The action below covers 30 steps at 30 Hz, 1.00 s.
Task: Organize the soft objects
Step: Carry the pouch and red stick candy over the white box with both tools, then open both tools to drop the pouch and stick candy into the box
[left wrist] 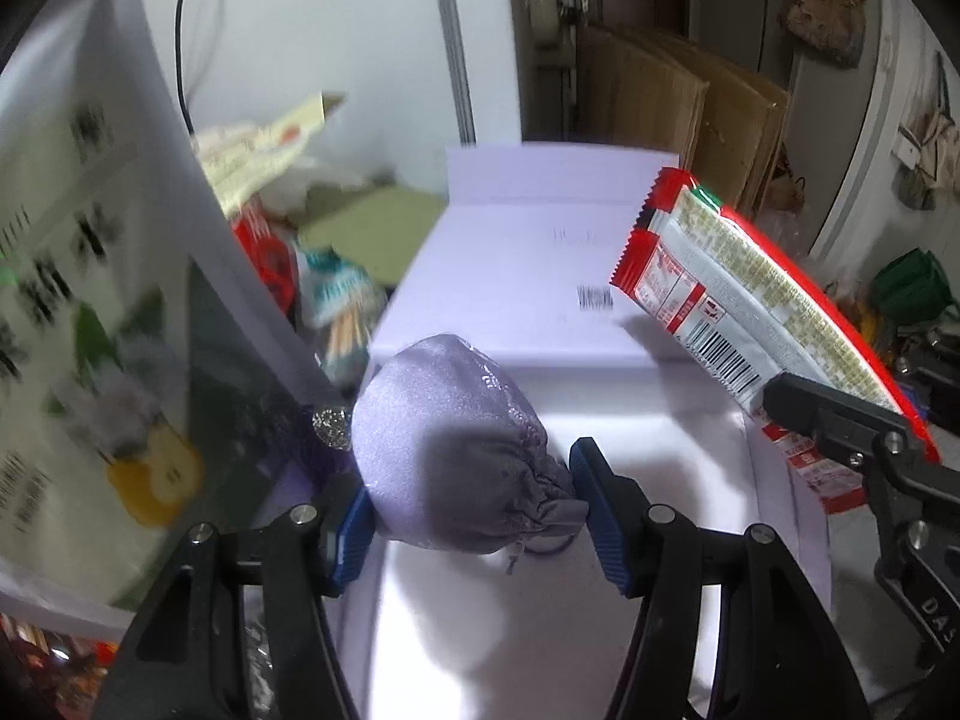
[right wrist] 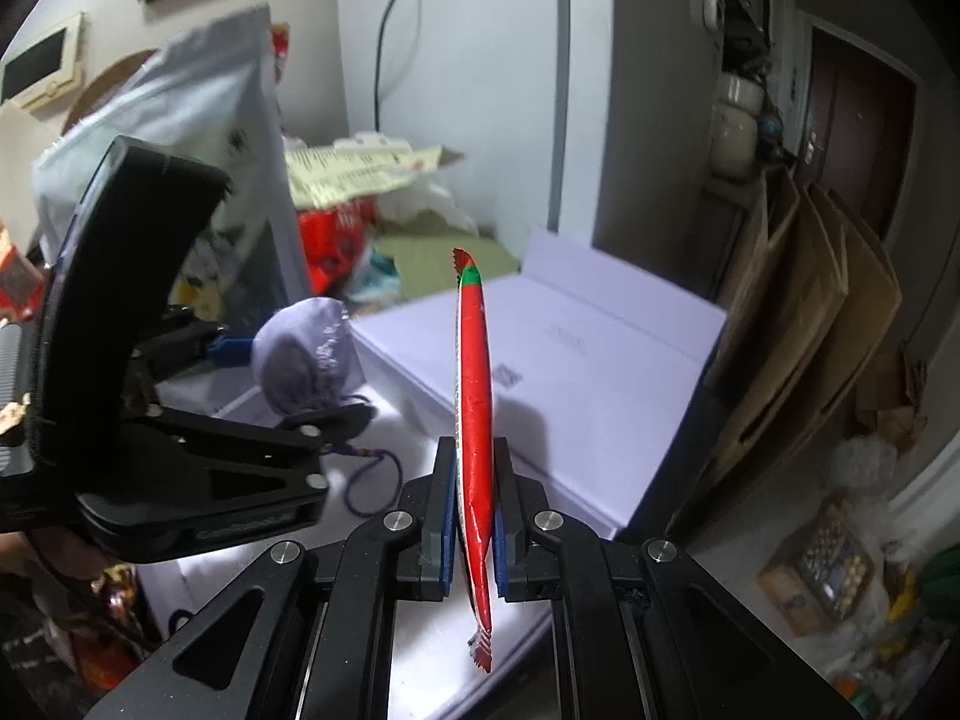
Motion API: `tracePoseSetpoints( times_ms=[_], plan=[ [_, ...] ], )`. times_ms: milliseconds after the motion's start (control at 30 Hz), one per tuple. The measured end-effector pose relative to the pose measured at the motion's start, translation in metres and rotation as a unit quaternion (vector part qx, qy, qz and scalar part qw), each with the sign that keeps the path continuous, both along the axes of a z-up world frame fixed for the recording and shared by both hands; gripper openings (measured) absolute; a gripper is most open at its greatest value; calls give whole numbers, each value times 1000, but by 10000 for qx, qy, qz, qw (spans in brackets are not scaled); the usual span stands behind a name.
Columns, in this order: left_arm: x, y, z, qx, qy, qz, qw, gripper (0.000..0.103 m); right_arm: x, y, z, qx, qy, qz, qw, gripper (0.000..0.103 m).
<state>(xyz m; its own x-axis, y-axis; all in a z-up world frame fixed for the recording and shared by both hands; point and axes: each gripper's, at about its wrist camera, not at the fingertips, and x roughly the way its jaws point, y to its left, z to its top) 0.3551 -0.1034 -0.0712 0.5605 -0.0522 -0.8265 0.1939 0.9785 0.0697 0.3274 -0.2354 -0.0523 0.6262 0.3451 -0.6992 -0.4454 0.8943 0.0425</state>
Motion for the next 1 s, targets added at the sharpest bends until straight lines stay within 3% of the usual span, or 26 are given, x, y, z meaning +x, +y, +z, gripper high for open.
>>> tracePoseSetpoints(
  times_ms=[267,433,500,567,600,667,1000],
  plan=[
    [-4,0,-21,-9,359,99,9993,60,7,-1,-21,29,438,-25,9990,10],
    [-3,-1,-23,52,400,125,9991,61,8,2,-27,-35,468,-51,9989,11],
    [-3,-1,-19,62,341,148,9993,63,8,1,-25,-64,432,-91,9990,15],
    [-2,-1,-15,91,277,178,9994,68,7,0,-22,-86,381,-161,9991,28],
    [-2,-1,-13,101,258,190,9994,74,7,0,-21,-80,368,-166,9992,30],
    [-5,1,-7,121,171,242,9995,79,6,-1,-17,-63,341,-174,9992,31],
    [-25,-1,26,162,-263,158,9994,79,-7,1,9,-78,117,-214,9997,31]
  ],
)
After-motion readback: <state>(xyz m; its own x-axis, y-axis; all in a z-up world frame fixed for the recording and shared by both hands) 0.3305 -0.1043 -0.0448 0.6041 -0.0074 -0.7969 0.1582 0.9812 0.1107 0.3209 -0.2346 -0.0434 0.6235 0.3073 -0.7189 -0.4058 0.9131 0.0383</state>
